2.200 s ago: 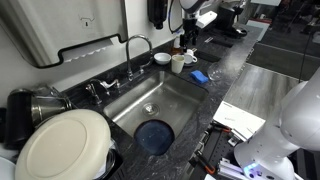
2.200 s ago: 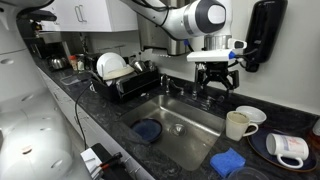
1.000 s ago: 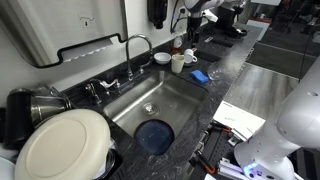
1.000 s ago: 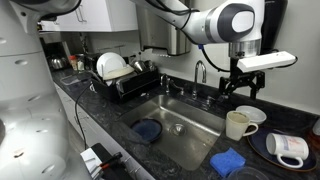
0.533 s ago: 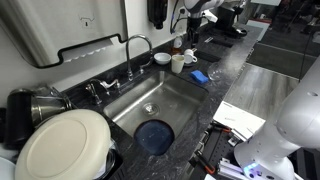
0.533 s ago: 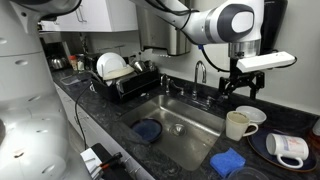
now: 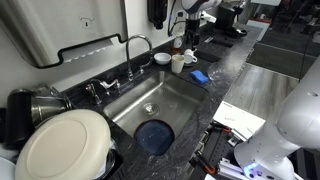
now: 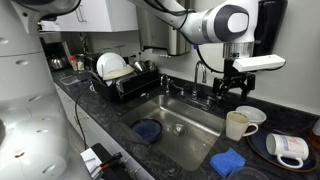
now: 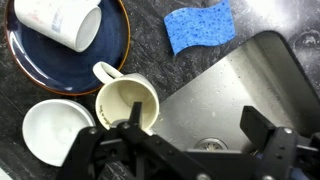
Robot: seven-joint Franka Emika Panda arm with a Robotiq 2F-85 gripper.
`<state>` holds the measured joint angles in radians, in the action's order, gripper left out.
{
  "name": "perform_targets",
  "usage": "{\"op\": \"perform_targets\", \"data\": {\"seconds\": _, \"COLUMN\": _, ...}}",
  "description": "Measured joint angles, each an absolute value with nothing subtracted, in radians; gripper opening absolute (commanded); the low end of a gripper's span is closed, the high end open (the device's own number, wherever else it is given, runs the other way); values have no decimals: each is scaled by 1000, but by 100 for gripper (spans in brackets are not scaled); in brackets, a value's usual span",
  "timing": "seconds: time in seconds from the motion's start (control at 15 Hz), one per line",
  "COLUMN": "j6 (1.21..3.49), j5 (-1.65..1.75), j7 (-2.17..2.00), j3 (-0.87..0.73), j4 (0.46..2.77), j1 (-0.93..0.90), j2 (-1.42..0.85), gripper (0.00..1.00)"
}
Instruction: Pick up the white mug from the counter and put it inside the sink
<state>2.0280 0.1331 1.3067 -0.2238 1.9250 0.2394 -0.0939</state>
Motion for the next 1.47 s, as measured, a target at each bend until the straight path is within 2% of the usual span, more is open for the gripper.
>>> {"op": "perform_targets", "data": {"seconds": 0.33, "j6": 2041, "j5": 143, "j7": 1417, "j3": -229, "j4": 1902, "j1": 250, "j2": -113, "gripper": 100}}
{"op": "perform_targets", "data": {"seconds": 1.0, "j6": 2093, "j5": -78, "j7": 1966, "j3": -233, "j4": 1738, "j1": 386, "j2": -306, "gripper": 100}}
{"op": "perform_targets", "data": {"seconds": 1.47, "j6": 2107, "j5": -168, "j7": 2046, "j3": -205, "j4": 1678, "j1": 409, "j2": -381, "gripper": 100}}
